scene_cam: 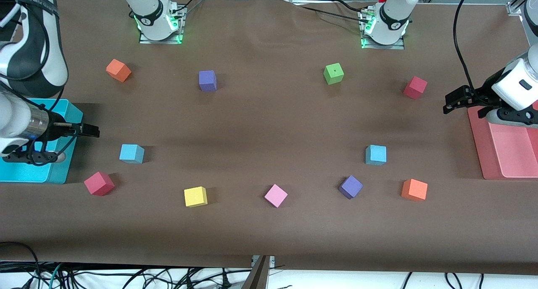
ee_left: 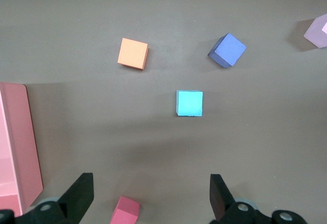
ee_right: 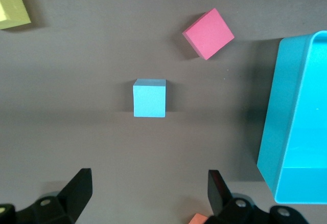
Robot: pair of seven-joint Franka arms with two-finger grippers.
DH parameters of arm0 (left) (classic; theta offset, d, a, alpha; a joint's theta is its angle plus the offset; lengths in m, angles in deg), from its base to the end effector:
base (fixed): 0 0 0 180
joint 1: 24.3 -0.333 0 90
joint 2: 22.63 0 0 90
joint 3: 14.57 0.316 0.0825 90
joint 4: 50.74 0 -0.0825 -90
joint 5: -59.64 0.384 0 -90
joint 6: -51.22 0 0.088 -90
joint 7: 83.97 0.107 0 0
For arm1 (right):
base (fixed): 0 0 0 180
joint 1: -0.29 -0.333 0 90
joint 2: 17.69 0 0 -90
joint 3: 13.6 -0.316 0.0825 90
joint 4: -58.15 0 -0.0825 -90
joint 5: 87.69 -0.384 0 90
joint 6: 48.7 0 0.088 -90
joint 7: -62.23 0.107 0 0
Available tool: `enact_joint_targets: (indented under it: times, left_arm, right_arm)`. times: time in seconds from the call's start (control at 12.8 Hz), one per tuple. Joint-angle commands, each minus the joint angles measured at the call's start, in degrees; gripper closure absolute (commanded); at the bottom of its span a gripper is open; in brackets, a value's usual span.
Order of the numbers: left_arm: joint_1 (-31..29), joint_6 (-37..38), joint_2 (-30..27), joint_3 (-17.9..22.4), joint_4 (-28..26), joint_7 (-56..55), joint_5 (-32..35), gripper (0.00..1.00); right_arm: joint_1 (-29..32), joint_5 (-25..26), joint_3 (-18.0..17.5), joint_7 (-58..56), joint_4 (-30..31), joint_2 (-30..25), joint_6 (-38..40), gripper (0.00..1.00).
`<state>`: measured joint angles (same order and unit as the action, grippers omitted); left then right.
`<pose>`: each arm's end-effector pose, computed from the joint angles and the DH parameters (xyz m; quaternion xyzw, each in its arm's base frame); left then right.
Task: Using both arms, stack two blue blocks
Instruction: 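Reach the right gripper down and grasp the cyan cube beside the red cube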
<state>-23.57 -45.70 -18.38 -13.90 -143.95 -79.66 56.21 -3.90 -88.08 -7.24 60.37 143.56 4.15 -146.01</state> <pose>0.5842 -0.0066 0.5663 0.9990 -0.0344 -0.0036 0.0294 0.6532 -0.0145 0.4412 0.9962 -0.0012 -0.0860 0.0145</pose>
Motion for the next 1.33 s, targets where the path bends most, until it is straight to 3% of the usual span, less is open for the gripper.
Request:
enact_joint_targets:
  times: [0.0,0.78,1.25]
  left_arm:
    - [0.1,0.8,0.2,-0.2,0.8,-0.5,0.4,0.0]
    - [0.1,0.8,0.3,-0.2,0.8,-0.5,0.4,0.0]
    - [0.1,0.8,0.3,-0.2,0.8,-0.5,0.4,0.0]
  right_arm:
    - [0.1,-0.1,-0.3,0.7,0.3,2.5,-2.5,0.0]
    - [-0.6,-1.5,-1.2,0.8,1.8,13.6,-13.8,0.0]
    - [-0.5,-2.9,-1.7,0.6,10.8,14.1,-22.9,0.0]
